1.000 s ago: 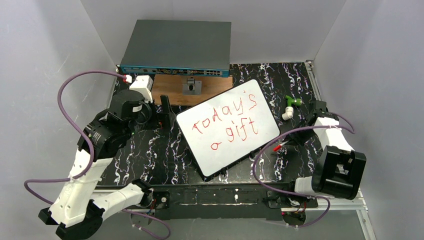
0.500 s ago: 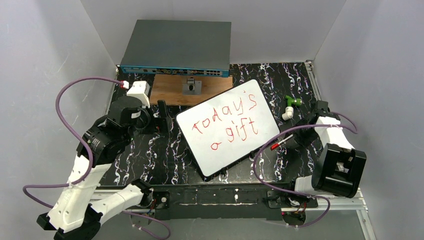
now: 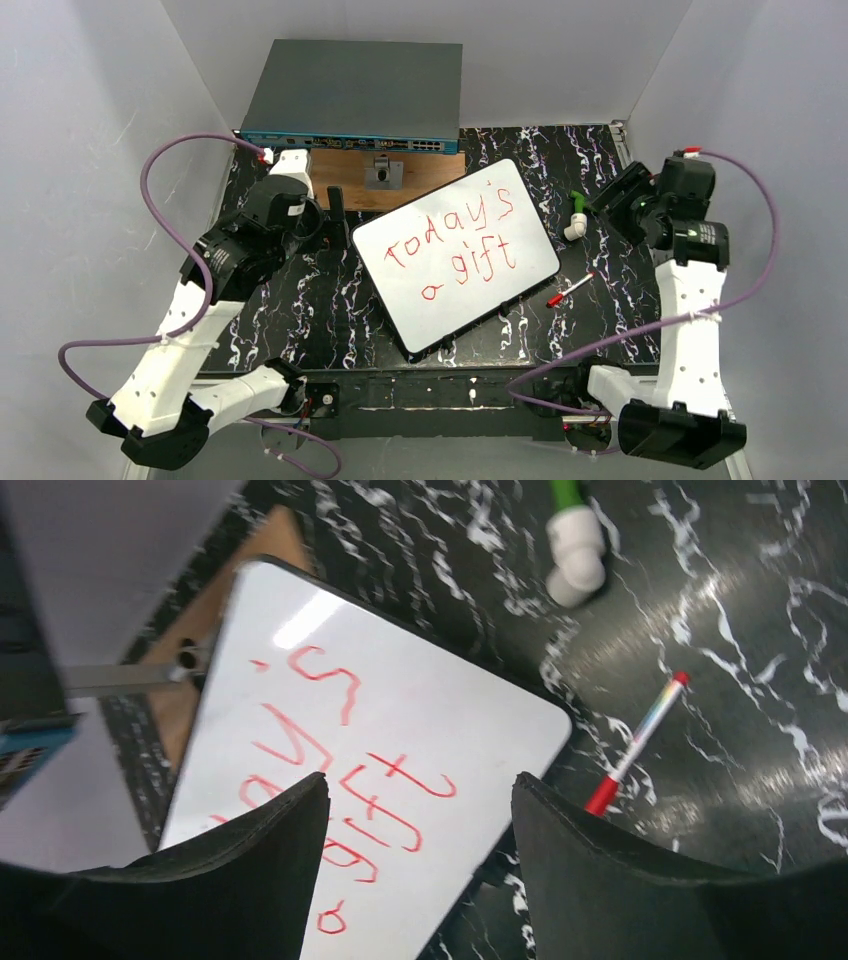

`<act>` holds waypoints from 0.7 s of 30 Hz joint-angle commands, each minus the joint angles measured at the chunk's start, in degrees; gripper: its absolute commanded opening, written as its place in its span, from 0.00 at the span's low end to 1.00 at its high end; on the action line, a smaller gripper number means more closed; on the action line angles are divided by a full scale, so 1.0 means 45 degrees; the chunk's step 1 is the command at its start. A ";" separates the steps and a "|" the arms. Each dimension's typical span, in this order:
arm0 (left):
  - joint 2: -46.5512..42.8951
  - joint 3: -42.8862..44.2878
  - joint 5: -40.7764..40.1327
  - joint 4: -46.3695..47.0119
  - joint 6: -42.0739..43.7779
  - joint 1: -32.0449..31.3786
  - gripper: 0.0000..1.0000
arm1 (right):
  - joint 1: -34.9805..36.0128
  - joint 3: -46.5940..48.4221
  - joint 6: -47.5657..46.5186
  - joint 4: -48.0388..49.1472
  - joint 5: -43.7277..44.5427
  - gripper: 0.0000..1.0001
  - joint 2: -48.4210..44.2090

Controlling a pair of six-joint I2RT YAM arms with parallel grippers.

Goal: Write a sentence on the whiteboard
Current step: Reset both arms

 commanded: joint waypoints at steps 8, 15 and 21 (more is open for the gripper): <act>-0.0011 0.1208 -0.1475 0.0158 0.0459 0.0073 0.98 | 0.0129 0.2436 0.0680 0.1200 -0.2988 0.75 -0.1828; -0.0503 0.1389 -0.2292 -0.0338 0.0716 0.0075 0.98 | 0.1043 0.2282 0.0866 0.0605 -0.2358 0.78 -0.2912; -0.0873 0.1209 -0.2563 -0.0611 0.0229 0.0077 0.98 | 0.1499 0.1880 0.1195 0.0207 -0.1924 0.80 -0.3354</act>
